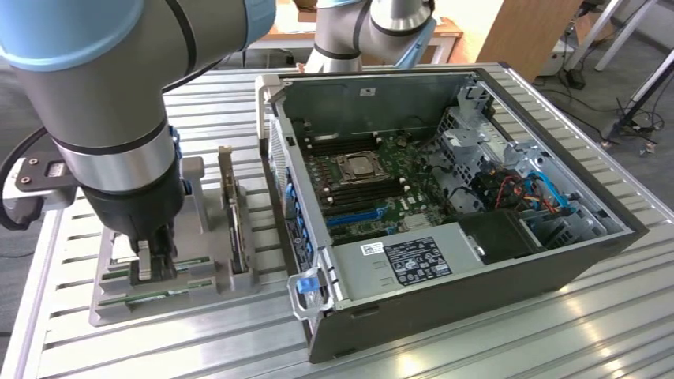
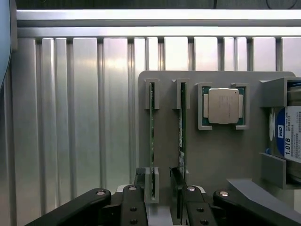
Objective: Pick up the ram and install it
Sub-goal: 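Pick up the ram and move it above insertion slot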
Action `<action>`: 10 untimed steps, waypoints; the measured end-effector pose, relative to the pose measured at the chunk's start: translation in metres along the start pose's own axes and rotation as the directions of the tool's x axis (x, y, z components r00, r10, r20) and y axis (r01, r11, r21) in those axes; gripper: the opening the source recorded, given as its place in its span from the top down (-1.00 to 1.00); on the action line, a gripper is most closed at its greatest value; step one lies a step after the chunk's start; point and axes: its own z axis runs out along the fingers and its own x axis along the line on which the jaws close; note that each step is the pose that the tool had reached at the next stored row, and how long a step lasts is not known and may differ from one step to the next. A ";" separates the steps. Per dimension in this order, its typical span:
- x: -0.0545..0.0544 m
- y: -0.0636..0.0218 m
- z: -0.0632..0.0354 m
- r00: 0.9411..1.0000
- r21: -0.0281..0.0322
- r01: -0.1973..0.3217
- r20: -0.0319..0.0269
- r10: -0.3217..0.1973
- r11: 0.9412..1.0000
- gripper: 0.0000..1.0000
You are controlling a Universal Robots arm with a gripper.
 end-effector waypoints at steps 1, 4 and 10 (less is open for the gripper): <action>0.000 0.0000 0.0014 1.000 0.000 0.000 0.000 0.000 1.000 0.29; 0.000 -0.0003 0.0064 1.000 0.000 0.000 0.000 0.000 1.000 0.29; 0.000 -0.0007 0.0153 1.000 0.000 0.000 0.000 0.000 1.000 0.29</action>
